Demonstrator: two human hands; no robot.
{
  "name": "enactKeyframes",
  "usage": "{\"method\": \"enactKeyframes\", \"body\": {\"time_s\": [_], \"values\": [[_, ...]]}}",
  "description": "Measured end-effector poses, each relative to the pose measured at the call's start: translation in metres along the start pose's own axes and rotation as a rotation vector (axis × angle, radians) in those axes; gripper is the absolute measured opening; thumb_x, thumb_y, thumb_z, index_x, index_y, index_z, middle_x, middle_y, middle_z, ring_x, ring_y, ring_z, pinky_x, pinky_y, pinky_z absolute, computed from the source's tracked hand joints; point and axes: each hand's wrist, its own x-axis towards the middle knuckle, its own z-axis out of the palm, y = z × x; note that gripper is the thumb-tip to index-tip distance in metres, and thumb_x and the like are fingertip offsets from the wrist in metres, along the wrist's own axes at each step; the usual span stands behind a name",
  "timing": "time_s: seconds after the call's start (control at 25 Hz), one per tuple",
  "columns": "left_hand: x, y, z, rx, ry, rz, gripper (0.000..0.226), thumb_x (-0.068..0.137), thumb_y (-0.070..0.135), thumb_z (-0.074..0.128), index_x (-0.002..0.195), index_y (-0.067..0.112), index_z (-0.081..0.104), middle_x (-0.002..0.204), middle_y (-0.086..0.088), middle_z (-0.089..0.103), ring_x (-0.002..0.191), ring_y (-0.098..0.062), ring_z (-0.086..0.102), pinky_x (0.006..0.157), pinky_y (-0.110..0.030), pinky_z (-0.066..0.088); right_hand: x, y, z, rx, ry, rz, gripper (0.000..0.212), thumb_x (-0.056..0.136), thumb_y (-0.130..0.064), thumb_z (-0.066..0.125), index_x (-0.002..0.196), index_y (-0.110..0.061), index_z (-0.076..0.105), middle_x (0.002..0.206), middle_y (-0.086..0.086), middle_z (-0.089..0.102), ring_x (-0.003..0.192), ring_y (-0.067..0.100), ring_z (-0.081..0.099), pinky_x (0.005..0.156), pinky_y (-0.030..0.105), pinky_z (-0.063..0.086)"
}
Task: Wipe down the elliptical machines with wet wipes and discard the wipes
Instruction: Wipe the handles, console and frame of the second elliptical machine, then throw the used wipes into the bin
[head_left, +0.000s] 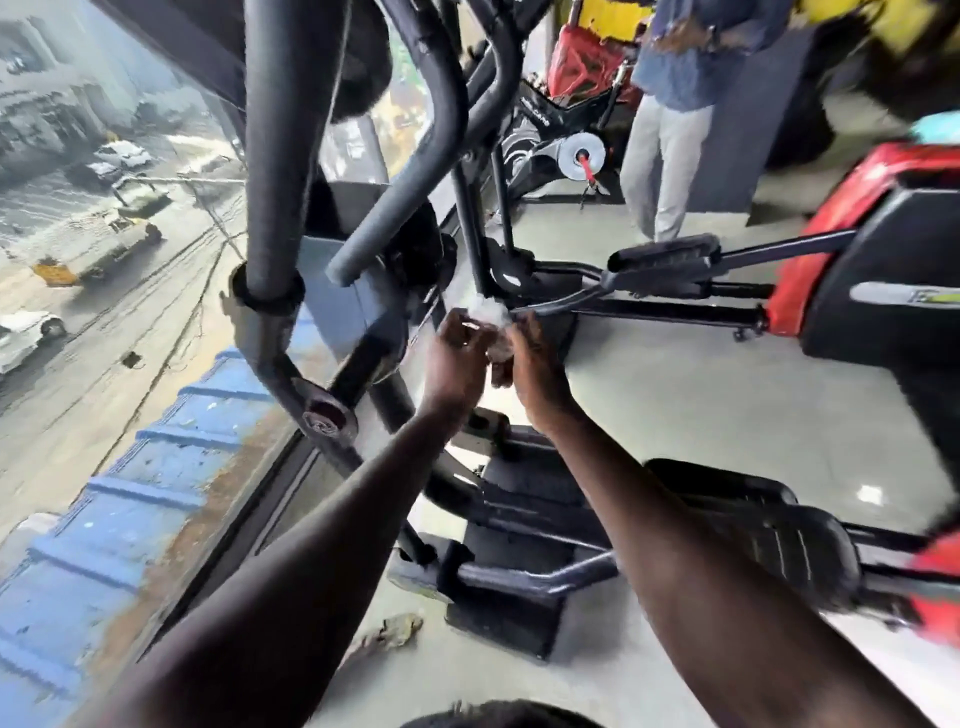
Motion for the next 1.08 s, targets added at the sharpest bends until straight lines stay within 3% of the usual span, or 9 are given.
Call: {"method": "enactKeyframes", "body": {"time_s": [0.16, 0.28, 0.44, 0.56, 0.64, 0.8, 0.96, 1.08], "values": [[-0.007, -0.008, 0.074, 0.005, -0.331, -0.025, 0.011, 0.076, 0.034, 0.056, 0.074, 0.023, 0.053, 0.066, 0.003, 0.059, 0.064, -0.02, 0.051, 0.057, -0.032, 0.04, -0.014, 0.003, -0.077, -0.061, 0.316, 0.09, 0.022, 0.085, -0.032, 0.055, 0.066, -0.024, 0.063, 0.065, 0.0, 0.063, 0.058, 0.014, 0.055, 0.052, 0.028, 0.04], [-0.03, -0.007, 0.126, 0.076, -0.592, -0.011, 0.014, 0.073, 0.034, 0.056, 0.076, 0.021, 0.053, 0.07, -0.002, 0.061, 0.064, -0.02, 0.053, 0.059, -0.034, 0.042, -0.045, 0.003, -0.13, 0.016, 0.561, 0.135, 0.015, 0.085, -0.018, 0.059, 0.071, -0.018, 0.057, 0.066, 0.004, 0.059, 0.06, 0.016, 0.052, 0.054, 0.026, 0.039], [-0.088, -0.013, 0.184, 0.079, -0.904, 0.002, 0.01, 0.081, 0.031, 0.061, 0.078, 0.023, 0.056, 0.072, -0.001, 0.064, 0.064, -0.021, 0.059, 0.062, -0.038, 0.048, -0.117, -0.004, -0.185, 0.045, 0.852, 0.165, 0.009, 0.093, -0.015, 0.057, 0.084, -0.014, 0.057, 0.068, 0.003, 0.057, 0.054, 0.01, 0.05, 0.047, 0.022, 0.039], [-0.154, -0.017, 0.228, 0.038, -1.114, -0.085, 0.023, 0.068, 0.044, 0.064, 0.08, 0.026, 0.06, 0.083, -0.005, 0.069, 0.083, -0.033, 0.068, 0.076, -0.05, 0.057, -0.181, -0.01, -0.223, 0.036, 1.033, 0.151, 0.013, 0.095, -0.008, 0.053, 0.083, -0.013, 0.053, 0.061, 0.001, 0.053, 0.043, 0.004, 0.044, 0.041, 0.018, 0.034], [-0.193, -0.013, 0.257, 0.038, -1.223, -0.078, 0.024, 0.067, 0.042, 0.062, 0.082, 0.024, 0.06, 0.091, -0.008, 0.07, 0.09, -0.035, 0.069, 0.08, -0.054, 0.056, -0.212, -0.009, -0.253, 0.041, 1.117, 0.125, 0.016, 0.093, -0.002, 0.051, 0.082, -0.012, 0.051, 0.062, 0.001, 0.051, 0.042, 0.003, 0.044, 0.041, 0.017, 0.034], [-0.254, 0.006, 0.34, 0.061, -1.356, -0.013, 0.02, 0.069, 0.034, 0.06, 0.084, 0.021, 0.063, 0.092, -0.018, 0.071, 0.082, -0.039, 0.069, 0.069, -0.056, 0.058, -0.248, -0.006, -0.341, 0.115, 1.341, 0.153, 0.013, 0.096, -0.006, 0.051, 0.085, -0.012, 0.053, 0.067, 0.003, 0.056, 0.052, 0.01, 0.05, 0.046, 0.021, 0.039], [-0.334, 0.024, 0.442, 0.082, -1.452, 0.038, 0.027, 0.079, 0.02, 0.068, 0.105, 0.012, 0.067, 0.102, -0.011, 0.072, 0.085, -0.022, 0.066, 0.072, -0.027, 0.053, -0.298, -0.009, -0.451, 0.155, 1.494, 0.135, 0.017, 0.09, 0.0, 0.054, 0.079, -0.013, 0.055, 0.07, 0.005, 0.059, 0.058, 0.011, 0.056, 0.057, 0.024, 0.047], [-0.395, 0.044, 0.509, 0.033, -1.512, 0.053, 0.024, 0.082, 0.012, 0.065, 0.106, 0.012, 0.067, 0.094, -0.001, 0.069, 0.077, -0.01, 0.061, 0.066, -0.018, 0.047, -0.338, -0.03, -0.53, 0.156, 1.516, 0.102, 0.012, 0.092, -0.003, 0.058, 0.085, -0.013, 0.056, 0.075, 0.006, 0.062, 0.063, 0.013, 0.06, 0.063, 0.026, 0.051]]}}
